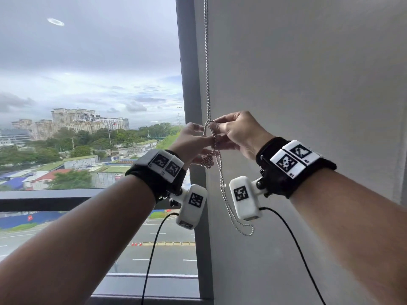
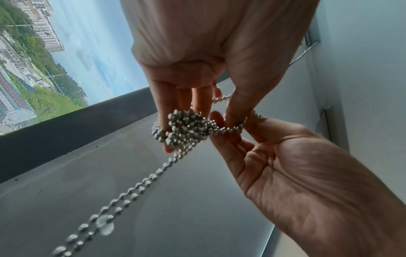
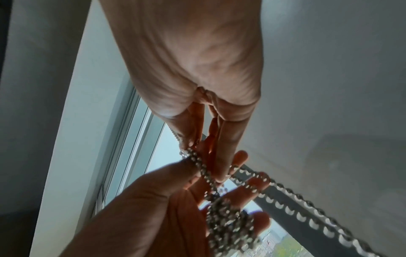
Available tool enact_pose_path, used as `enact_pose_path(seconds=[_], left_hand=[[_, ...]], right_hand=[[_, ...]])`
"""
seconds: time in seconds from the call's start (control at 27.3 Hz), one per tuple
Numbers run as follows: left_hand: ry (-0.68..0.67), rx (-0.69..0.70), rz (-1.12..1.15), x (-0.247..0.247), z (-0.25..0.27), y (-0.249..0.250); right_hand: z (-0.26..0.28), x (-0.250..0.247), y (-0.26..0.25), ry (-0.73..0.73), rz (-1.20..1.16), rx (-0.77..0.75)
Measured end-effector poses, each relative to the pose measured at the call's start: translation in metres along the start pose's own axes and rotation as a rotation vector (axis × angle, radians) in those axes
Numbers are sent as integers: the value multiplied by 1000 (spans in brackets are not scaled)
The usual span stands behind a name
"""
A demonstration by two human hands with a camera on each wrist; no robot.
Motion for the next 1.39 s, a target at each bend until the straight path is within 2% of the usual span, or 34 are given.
enact_pose_path(seconds=[0.15,0.44,0.66,0.81,0.88,0.95,1.1,1.17,1.28,1.39], left_hand=[[5,25,-63,-2,-3,-3],[-46,-10,23,-4,-3,-14],[-95,-22,-4,-9,0,-12],[-60,-21,-87,-16,1,-8],[-32,-29,-75,-24,1,0],[-24,-11,3,-30,-1,14],[-91,95,433,-30,-1,42],[-75,148,496,-30,2,47],[24,206,352,-40,5,54],[152,194,-110,-58,7,61]], right_hand=[[6,13,3,-105,-65,40],[13,20,17,-162,-30,57],[13,18,25,-156,-65,56],[11,16,33,-136,-45,66],[9,10,35,-81,19,31],[7,3,38,-39,48,10],[8,2,42,-39,3,14],[8,1,41,-23,13,-3],[7,-1,41,-12,49,-14],[5,-18,40,77,111,-41]])
Point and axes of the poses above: each hand's wrist, its own z-axis away from the middle knuckle, its own x-axis out of the palm, y = z × x, the point moved 10 cm from there along -z, towards the middle knuckle, and after that the axes turned 4 degrees about x, right-handed, at the moved point
